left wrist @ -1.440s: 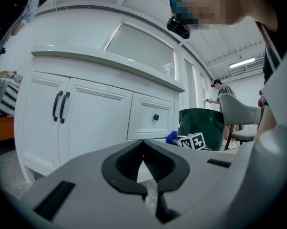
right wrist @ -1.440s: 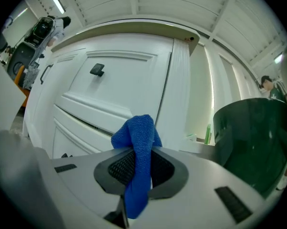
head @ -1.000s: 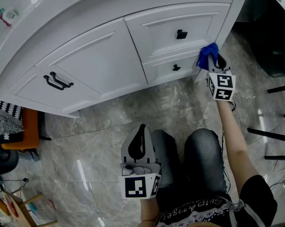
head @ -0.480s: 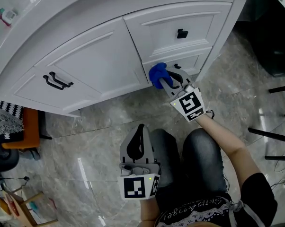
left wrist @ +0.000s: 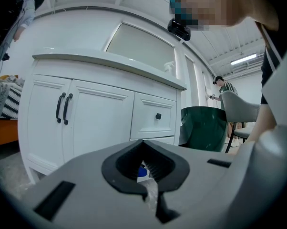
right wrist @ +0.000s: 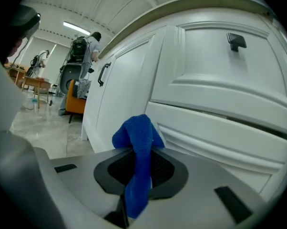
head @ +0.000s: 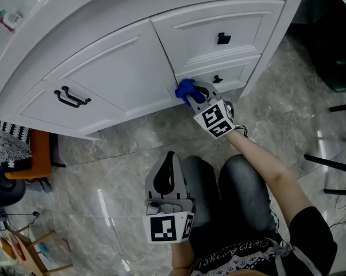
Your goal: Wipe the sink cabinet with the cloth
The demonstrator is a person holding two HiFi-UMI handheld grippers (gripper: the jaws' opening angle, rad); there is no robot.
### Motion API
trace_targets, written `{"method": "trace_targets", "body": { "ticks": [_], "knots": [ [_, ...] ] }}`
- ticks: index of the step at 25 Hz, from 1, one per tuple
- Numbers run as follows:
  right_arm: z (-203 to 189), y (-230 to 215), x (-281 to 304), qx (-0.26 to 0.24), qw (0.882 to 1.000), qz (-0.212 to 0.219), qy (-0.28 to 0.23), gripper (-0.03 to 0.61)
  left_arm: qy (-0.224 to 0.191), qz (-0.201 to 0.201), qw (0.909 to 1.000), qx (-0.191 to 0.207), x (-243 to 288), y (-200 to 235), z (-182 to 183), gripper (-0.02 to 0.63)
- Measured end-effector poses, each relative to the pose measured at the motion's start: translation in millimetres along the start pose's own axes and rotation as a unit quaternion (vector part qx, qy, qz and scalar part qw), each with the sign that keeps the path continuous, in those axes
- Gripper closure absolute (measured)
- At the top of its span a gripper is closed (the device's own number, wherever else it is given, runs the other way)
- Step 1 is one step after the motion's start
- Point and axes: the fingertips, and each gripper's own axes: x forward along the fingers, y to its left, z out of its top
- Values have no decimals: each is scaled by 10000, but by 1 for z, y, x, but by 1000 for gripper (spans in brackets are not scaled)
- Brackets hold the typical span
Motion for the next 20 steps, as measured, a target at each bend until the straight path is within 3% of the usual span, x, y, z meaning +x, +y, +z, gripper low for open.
{"method": "trace_targets", "body": {
  "ticks": [6,12,20],
  "knots": [
    [-5,-14,-7,-81,9996,-242,93,518,-10,-79,10000,-24,2,-4,-1,609],
    [-21,-65,-34,539,9944,-905,114,518,-44,-186,9998,-38,4,-10,1,609],
    [-25,-97,-60,833,9907,-1075,-19,518,-2,-193,9998,-62,5,-13,-3,609]
  ]
}}
